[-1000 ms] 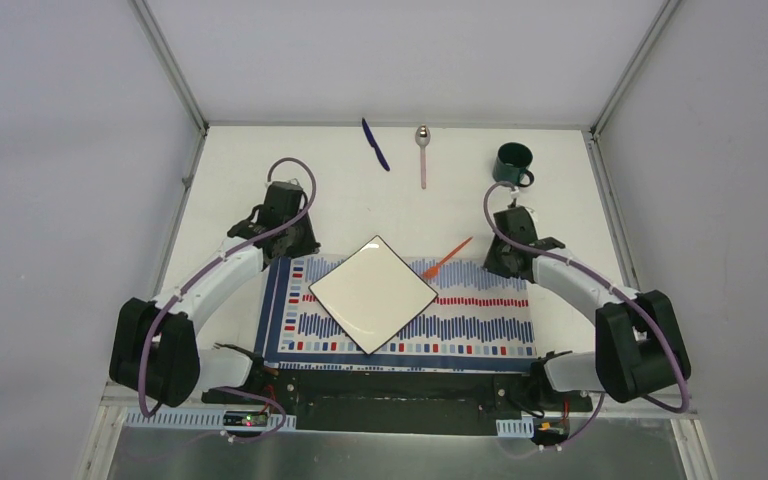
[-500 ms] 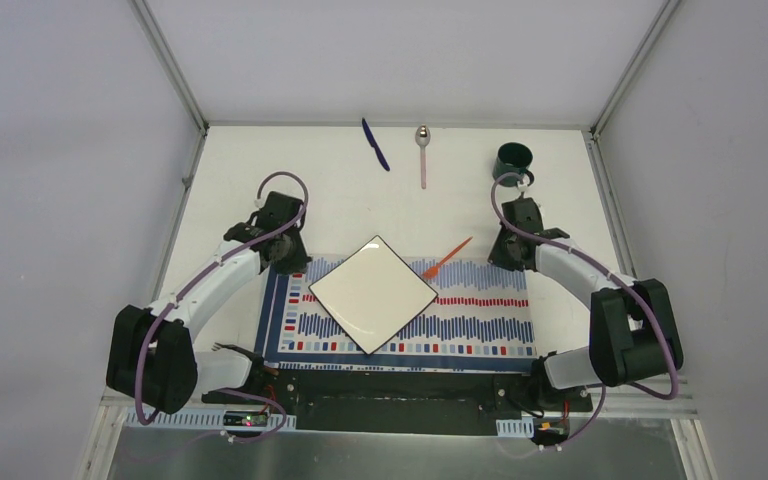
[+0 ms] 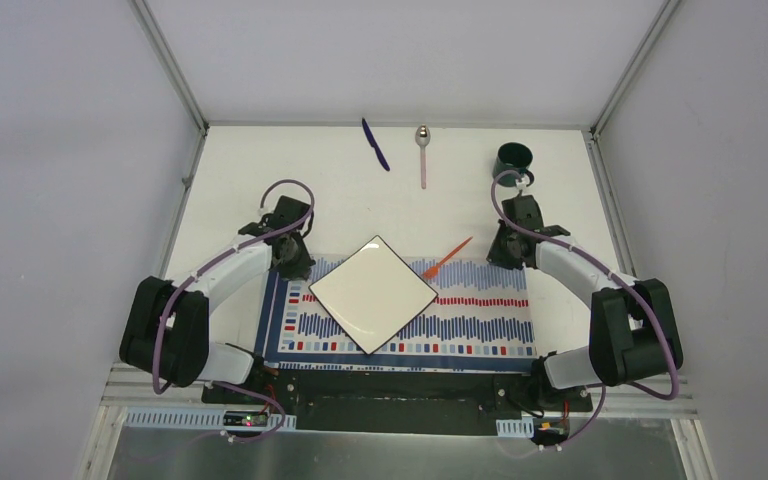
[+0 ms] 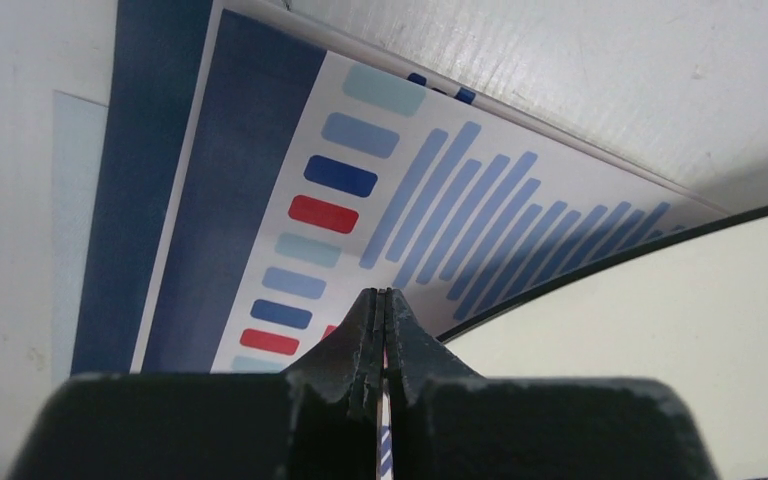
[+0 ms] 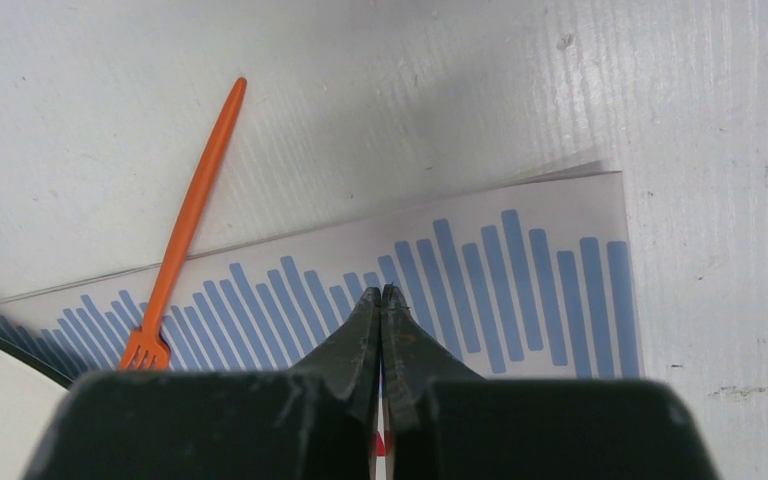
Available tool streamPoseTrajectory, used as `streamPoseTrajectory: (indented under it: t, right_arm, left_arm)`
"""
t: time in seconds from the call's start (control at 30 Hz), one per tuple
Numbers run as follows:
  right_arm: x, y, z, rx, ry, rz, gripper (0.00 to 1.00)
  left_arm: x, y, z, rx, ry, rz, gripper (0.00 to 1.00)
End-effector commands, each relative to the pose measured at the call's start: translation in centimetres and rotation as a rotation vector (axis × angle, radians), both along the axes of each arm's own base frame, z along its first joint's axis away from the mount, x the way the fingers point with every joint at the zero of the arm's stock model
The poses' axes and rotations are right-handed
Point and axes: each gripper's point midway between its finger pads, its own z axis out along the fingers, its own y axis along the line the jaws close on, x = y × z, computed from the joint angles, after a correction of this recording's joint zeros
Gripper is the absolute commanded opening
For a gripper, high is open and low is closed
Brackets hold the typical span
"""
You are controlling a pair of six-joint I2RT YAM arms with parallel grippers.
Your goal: Set the dinner table for one person
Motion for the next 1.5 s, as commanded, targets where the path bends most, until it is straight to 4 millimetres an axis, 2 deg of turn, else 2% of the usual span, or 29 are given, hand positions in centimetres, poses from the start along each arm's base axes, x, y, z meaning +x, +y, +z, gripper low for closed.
streamPoseTrajectory:
  t: [0.0,0.2,0.43,0.87,1.07,1.47]
  right_arm:
    - [0.0,0.2,0.2,0.019,-0.012,0.009,0.0]
    - [-0.7,0.6,-1.3,0.035,0.021,0.007,0.0]
    - [-0.5,0.9,-2.7,0.027,0.055,0.007,0.0]
    - [0.9,1.5,-4.5,0.022,0.089,0.016,0.0]
    - [1.7,1.5,-4.4,0.007,0.079,0.013,0.0]
    - [3.6,1.8,-4.6,0.006,0.067,0.0,0.0]
  left_arm:
    - [1.2,-0.4,-1.1,-0.02,-0.041,0.036,0.0]
    - [1.4,-0.9,-2.8,-0.029,-0.018,0.029,0.0]
    - [1.9,-1.6,-4.1,-0.051,-0.006,0.018,0.0]
    - [3.9,-2.5,-4.8,-0.067,-0.026,0.009,0.0]
    - [4.7,-3.2,-5.0,-0.087,-0.029,-0.002,0.0]
    - [6.1,-3.6,-4.2,-0.091,-0.058,-0.008,0.0]
